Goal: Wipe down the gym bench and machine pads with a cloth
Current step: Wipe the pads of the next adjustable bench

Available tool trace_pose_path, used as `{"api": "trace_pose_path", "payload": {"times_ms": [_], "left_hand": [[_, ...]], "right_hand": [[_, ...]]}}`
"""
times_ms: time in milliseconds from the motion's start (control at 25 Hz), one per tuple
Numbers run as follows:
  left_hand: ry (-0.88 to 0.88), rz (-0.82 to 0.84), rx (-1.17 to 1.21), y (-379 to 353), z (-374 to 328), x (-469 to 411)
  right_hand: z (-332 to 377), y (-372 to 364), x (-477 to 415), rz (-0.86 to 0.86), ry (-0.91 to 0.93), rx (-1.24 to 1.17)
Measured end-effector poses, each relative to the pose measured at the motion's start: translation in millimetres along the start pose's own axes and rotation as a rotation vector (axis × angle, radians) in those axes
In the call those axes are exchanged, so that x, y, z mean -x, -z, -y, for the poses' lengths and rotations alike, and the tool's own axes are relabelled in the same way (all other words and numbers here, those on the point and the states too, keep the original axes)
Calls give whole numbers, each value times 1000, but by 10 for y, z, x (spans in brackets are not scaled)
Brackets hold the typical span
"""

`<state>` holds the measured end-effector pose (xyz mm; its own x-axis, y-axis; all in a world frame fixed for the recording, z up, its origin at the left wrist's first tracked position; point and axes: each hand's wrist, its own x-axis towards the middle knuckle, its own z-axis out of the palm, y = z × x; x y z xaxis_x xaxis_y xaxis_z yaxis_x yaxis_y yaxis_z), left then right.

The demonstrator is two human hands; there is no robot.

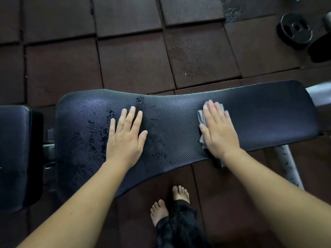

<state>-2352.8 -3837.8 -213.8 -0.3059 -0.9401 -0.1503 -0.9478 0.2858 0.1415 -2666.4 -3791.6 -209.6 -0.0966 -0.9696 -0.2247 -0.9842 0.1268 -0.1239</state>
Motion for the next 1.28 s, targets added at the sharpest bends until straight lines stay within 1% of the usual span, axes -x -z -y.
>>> {"api": "trace_pose_path", "payload": {"times_ms": [40,80,120,200,280,320,360,400,480,560,600,640,720,800,840,880,960,1040,1080,1120,1200,1280], "left_hand": [[6,2,3,-9,-14,-5],[15,6,8,-21,-17,-10],[25,10,11,-22,-18,-7],[31,-1,15,-24,-26,-4],[29,-4,16,-16,-32,6],[36,0,19,-6,-23,9],[52,3,26,7,-6,5],[75,3,34,17,23,1],[106,-6,46,45,108,-8],[106,-17,57,76,216,-31],[108,-25,57,86,282,-43],[109,-34,53,103,366,-55],[113,-38,47,131,539,-63],[119,-25,52,163,720,-73],[122,-15,59,179,808,-69],[121,-10,66,191,888,-64],[113,-10,62,206,1005,-48],[96,-2,47,206,1089,-31],[89,0,42,202,1107,-30],[86,-2,41,197,1112,-29],[77,-19,60,194,1109,-32],[70,-23,81,205,1123,-25]], "right_hand": [[139,40,-185,7,-62,-20],[406,54,-295,12,-65,-21],[714,27,-289,21,-15,-13],[1159,-110,19,48,212,23],[1108,-187,361,63,387,52],[955,-173,388,72,427,44],[794,-148,316,62,418,40],[670,-113,179,46,366,30],[617,-3,-235,25,195,12],[935,61,-616,27,42,-12],[1228,67,-690,30,19,-18],[1534,35,-669,29,50,-15],[1938,-82,-334,50,233,4],[1862,-151,29,65,413,28],[1693,-140,47,59,450,28],[1519,-124,-41,38,419,29],[1336,-49,-392,30,237,18],[1559,-9,-745,17,52,-18],[1807,-10,-807,9,16,-24],[2041,-48,-771,10,31,-13],[2293,-135,-454,22,214,31],[2115,-162,-105,62,419,62]]}}
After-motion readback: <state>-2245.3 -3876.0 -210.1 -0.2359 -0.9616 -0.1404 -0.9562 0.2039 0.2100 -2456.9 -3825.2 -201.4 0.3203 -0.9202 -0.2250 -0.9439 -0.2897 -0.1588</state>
